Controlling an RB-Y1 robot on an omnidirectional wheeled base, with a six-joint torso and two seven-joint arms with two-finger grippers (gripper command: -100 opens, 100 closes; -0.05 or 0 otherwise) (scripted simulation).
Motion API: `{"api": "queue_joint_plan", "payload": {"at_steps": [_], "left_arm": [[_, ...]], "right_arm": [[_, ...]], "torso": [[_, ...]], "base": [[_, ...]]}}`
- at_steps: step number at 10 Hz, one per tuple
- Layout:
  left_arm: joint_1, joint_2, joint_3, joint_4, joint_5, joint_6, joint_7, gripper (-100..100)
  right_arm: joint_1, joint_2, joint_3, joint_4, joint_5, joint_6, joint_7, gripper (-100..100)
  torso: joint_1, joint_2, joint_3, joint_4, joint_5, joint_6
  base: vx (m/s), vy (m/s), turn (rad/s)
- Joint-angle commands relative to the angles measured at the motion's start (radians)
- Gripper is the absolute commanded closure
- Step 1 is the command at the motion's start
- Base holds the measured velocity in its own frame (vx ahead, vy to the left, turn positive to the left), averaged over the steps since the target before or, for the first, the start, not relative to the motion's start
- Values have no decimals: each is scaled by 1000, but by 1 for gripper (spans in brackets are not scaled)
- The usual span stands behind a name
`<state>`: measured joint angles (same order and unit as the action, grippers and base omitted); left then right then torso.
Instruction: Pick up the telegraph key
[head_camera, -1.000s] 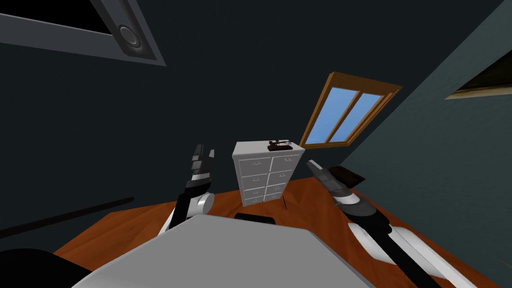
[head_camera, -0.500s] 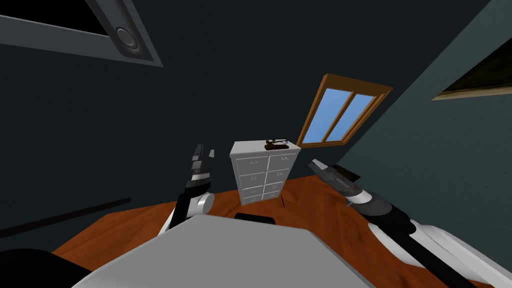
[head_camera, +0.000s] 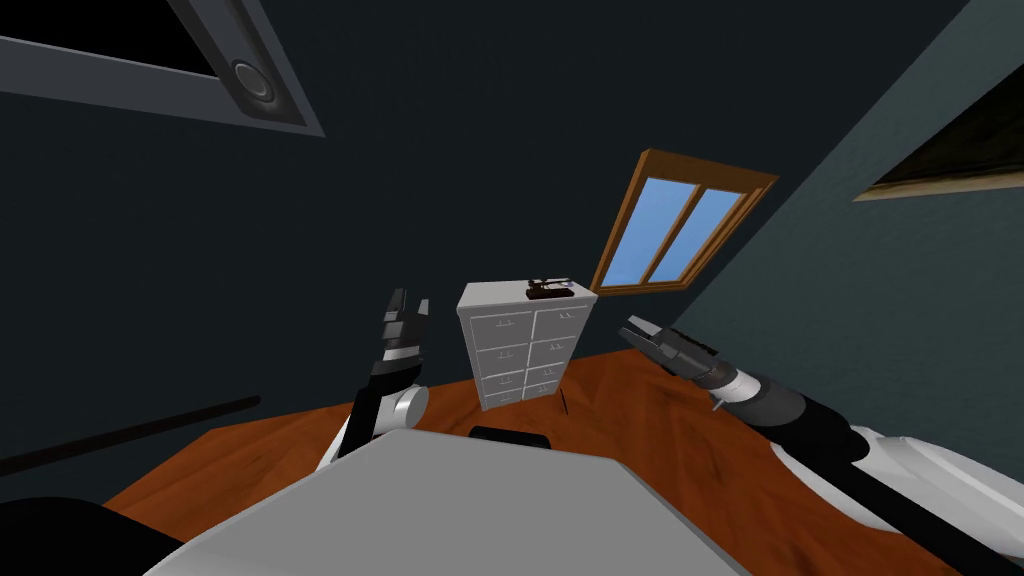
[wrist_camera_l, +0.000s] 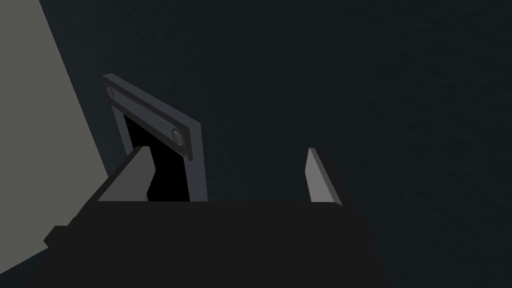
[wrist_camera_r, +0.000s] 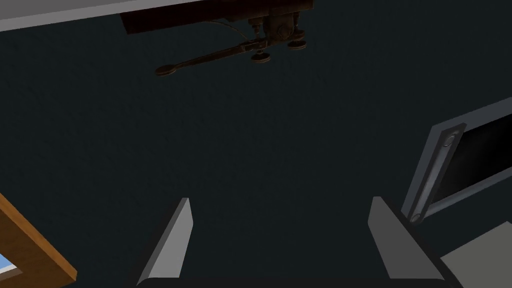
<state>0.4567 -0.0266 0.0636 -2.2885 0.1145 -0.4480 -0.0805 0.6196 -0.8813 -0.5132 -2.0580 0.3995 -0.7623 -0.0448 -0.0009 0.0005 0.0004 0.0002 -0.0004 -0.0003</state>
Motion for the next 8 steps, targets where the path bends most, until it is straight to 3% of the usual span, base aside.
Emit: {"api": "queue_joint_plan", "payload": {"at_steps": [1, 2, 3, 4, 6, 7, 8], "left_arm": [[0, 0, 0, 0, 0, 0, 0, 0], [0, 0, 0, 0, 0, 0, 0, 0], [0, 0, 0, 0, 0, 0, 0, 0], [0, 0, 0, 0, 0, 0, 0, 0], [0, 0, 0, 0, 0, 0, 0, 0], [0, 0, 0, 0, 0, 0, 0, 0], [0, 0, 0, 0, 0, 0, 0, 0]], "right_arm": [[5, -50, -20, 11, 11, -11, -5, -100], [17, -81, -59, 31, 38, -29, -12, -100], [17, -112, -59, 31, 38, -29, -12, -100], [30, -143, -97, 53, 64, -48, -18, -100], [30, -189, -97, 53, 64, -48, -18, -100], [43, -227, -133, 76, 90, -66, -23, -100], [43, -256, -133, 76, 90, -66, -23, -100]], "torso": [[0, 0, 0, 0, 0, 0], [0, 0, 0, 0, 0, 0], [-1, 0, 0, 0, 0, 0], [0, 0, 0, 0, 0, 0], [0, -1, 0, 0, 0, 0], [1, -1, 0, 0, 0, 0], [1, -1, -1, 0, 0, 0]], "base": [[-6, -25, -3], [-3, -32, 10], [-1, -28, 6], [4, -27, 24], [1, -14, 3], [6, -8, 32], [7, -10, 18]]}}
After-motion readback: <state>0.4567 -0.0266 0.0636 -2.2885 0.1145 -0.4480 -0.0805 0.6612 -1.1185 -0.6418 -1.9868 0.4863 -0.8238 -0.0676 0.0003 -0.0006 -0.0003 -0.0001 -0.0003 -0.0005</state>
